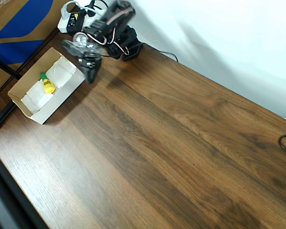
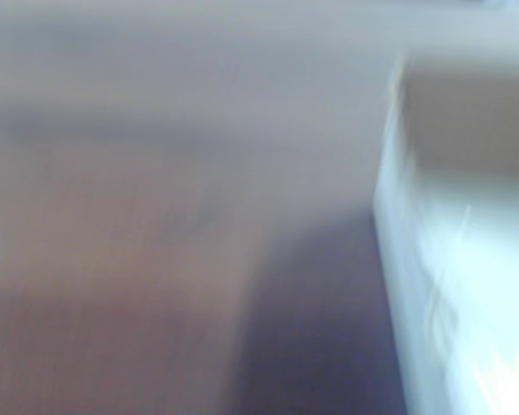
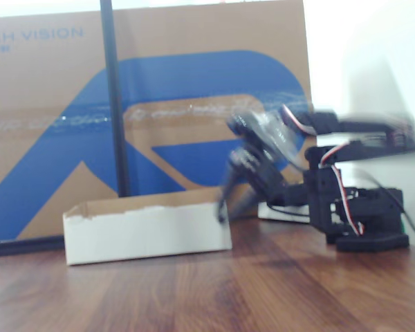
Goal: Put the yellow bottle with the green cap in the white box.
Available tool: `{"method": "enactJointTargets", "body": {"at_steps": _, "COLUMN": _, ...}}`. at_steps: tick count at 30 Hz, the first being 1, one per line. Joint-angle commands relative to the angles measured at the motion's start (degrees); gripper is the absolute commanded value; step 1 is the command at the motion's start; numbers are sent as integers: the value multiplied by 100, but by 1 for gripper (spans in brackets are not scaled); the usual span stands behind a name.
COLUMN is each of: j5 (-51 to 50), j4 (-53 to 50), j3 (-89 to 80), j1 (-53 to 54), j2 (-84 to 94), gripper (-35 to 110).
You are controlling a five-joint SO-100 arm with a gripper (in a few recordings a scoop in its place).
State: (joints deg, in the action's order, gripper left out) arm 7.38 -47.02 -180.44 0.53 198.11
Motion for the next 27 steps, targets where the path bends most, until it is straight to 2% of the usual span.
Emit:
{"method": "enactJointTargets", "body": {"at_steps": 1, "j5": -114, "j4": -167, "j3": 0, "j1": 132, "j2": 677, "gripper": 0}}
{"method": "enactJointTargets", "body": {"at_steps": 9, "j5": -26, "j4": -756, "j3": -9, "j1": -79, "j2": 668, "gripper": 0}}
{"method": "enactJointTargets", "body": {"at_steps": 20, "j5": 738, "j4": -2329, "j3": -9, "j1": -404, "j2": 650, "gripper": 5}}
{"method": "enactJointTargets", "body": {"at_steps": 24, "j5": 176, "j4": -2628, "j3": -9, "j1": -422, "j2": 642, "gripper": 0}}
{"method": "enactJointTargets", "body": {"at_steps": 27, "j5": 141, "j4": -2769, "j3": 9, "j1": -439, "j2": 624, "gripper": 0}}
